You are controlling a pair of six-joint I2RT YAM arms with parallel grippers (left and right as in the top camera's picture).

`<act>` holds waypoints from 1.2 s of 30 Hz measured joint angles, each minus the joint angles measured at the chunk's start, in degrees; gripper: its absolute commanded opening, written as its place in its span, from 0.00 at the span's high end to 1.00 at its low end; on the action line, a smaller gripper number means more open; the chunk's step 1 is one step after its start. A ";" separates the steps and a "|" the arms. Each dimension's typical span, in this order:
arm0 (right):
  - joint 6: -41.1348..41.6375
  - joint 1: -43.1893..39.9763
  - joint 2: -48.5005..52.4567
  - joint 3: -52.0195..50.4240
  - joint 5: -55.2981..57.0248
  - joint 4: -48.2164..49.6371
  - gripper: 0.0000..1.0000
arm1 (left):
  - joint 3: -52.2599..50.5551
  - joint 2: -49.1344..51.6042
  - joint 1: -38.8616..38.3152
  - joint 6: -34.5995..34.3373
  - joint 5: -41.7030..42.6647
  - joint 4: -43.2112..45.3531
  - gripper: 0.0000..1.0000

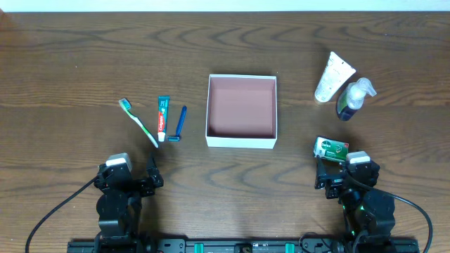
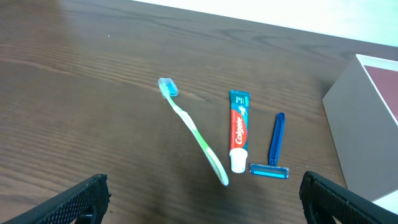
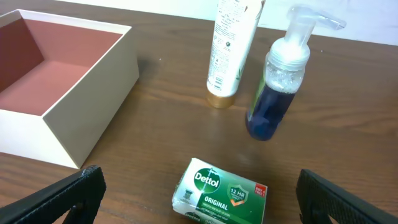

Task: Pack container

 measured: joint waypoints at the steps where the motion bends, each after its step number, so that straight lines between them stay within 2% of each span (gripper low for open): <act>1: 0.00 0.00 0.00 0.00 0.00 0.00 0.01 | 0.00 0.00 0.00 0.00 0.00 0.00 0.02; 36: 0.00 0.00 0.00 0.00 -2.19 0.00 0.01 | 0.00 0.00 0.00 0.00 -0.02 0.00 0.02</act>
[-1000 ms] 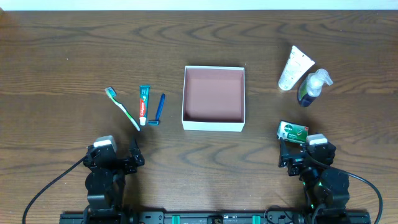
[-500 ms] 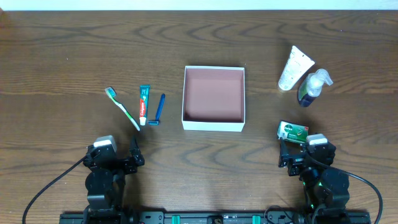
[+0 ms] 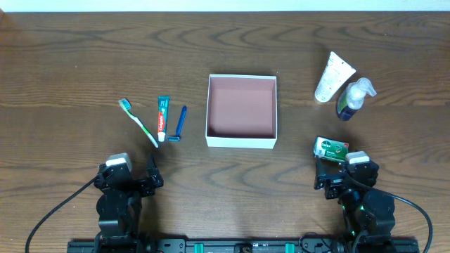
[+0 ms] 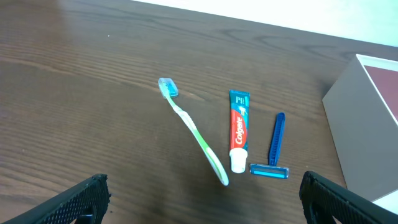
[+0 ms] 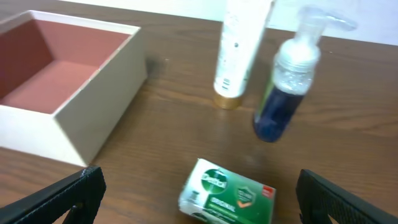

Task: Pack container

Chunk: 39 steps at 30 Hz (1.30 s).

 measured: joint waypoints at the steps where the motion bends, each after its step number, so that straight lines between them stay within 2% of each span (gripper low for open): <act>1: 0.07 0.00 0.00 0.00 -1.25 0.00 0.01 | 0.00 0.00 -0.02 0.00 0.02 0.00 0.02; 12: 5.55 0.00 0.33 0.52 -6.78 7.41 0.01 | 0.00 0.00 -0.02 0.00 0.00 0.00 0.02; 18: 7.91 0.00 9.94 8.13 -7.02 7.67 0.01 | 0.00 0.00 -0.02 0.00 0.02 -0.07 0.02; 25: 8.00 0.00 32.98 26.82 -7.15 3.63 0.01 | 0.00 0.00 0.00 0.00 0.00 -0.07 0.02; 32: 1.27 0.00 55.67 53.57 -6.88 -9.42 0.01 | 0.00 0.00 -0.02 0.00 0.00 -0.11 0.02; 36: -1.60 -0.04 64.04 66.97 -7.50 -13.14 0.01 | 0.00 0.00 -0.02 0.00 0.00 -0.04 0.02; 39: -2.89 -1.09 67.78 72.32 -8.11 -13.31 0.01 | 0.00 0.00 -0.02 0.00 0.00 -0.04 0.02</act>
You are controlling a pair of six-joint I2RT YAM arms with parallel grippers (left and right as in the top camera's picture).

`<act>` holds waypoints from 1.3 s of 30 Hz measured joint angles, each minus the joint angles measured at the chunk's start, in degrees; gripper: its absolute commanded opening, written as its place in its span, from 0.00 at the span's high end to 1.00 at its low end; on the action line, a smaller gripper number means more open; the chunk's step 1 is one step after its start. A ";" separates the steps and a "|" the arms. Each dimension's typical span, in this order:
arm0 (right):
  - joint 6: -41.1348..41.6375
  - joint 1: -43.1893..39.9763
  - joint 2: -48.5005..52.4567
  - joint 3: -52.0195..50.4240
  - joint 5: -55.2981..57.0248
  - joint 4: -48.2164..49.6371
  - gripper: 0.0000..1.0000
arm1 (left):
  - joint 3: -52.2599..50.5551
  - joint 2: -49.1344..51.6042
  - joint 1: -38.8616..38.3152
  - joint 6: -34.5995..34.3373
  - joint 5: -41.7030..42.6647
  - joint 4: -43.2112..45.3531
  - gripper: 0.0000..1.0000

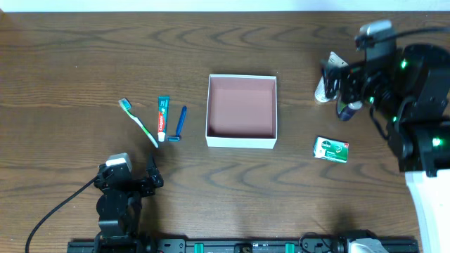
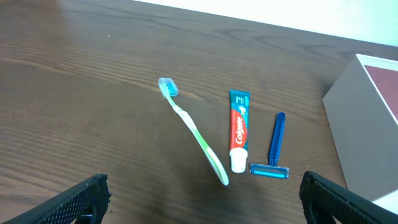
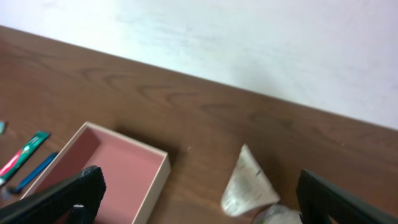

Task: Pack container
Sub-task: 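Reach the right gripper to the white lotion tube and grasp it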

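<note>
The open white box [image 1: 241, 140] with a pink floor sits mid-table. Left of it lie a green toothbrush [image 1: 139, 123], a toothpaste tube [image 1: 163, 118] and a blue razor [image 1: 179, 123]. In the left wrist view, my left gripper [image 2: 202, 193] is open, low, just short of the toothbrush [image 2: 193, 134]. A green soap box [image 1: 331, 149] lies right of the white box. My right gripper [image 1: 337, 79] hovers open over the white lotion tube [image 3: 249, 183] and the pump bottle [image 1: 344, 111], both partly hidden beneath it.
The right arm [image 1: 415, 91] stretches over the table's right side, reaching toward the back edge. A pale wall [image 3: 217, 37] stands behind the table. Bare wood lies in front of the box and along the back.
My right arm has left its low place near the front edge behind the soap box and now stands raised at the back right, above the lotion tube and pump bottle. The left arm has not moved.
Both grippers rested open near the front edge, the right one just behind the soap box. Then the right wrist view had shifted slightly and blurred. Now the right gripper is high over the tube and bottle, still open. No object has moved.
</note>
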 measured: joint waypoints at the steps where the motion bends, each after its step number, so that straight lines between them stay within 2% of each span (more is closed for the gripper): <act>1: -0.28 -0.55 0.98 1.01 -0.09 0.00 0.01 | 0.00 0.00 0.00 0.00 0.00 0.00 0.02; 9: -2.23 -5.86 14.25 7.96 -0.15 -0.50 0.02 | 0.00 0.00 0.02 0.00 0.00 0.00 0.02; 16: -9.64 -5.88 25.27 9.35 0.07 -0.85 0.05 | 0.00 0.00 0.02 0.00 0.00 0.00 0.02; 18: -10.99 -5.88 27.08 9.35 0.37 -1.95 0.10 | 0.00 0.00 0.02 0.00 0.00 0.00 0.02; 26: -13.79 -5.88 30.47 9.38 1.20 -5.20 0.39 | 0.00 0.00 0.02 0.00 0.00 0.00 0.02; 29: -14.12 -5.88 30.47 9.49 1.33 -5.86 0.56 | 0.00 0.00 0.00 0.00 0.00 0.00 0.02; 34: -14.38 -5.88 30.47 9.53 2.73 -6.86 0.65 | 0.00 0.00 0.00 0.00 0.00 0.00 0.02; 37: -14.23 -5.88 30.47 9.53 4.59 -7.34 0.74 | 0.00 0.00 0.00 0.00 0.00 0.00 0.02; 39: -13.62 -5.88 30.47 9.55 5.97 -7.89 0.83 | 0.00 0.00 0.02 0.00 0.00 0.00 0.02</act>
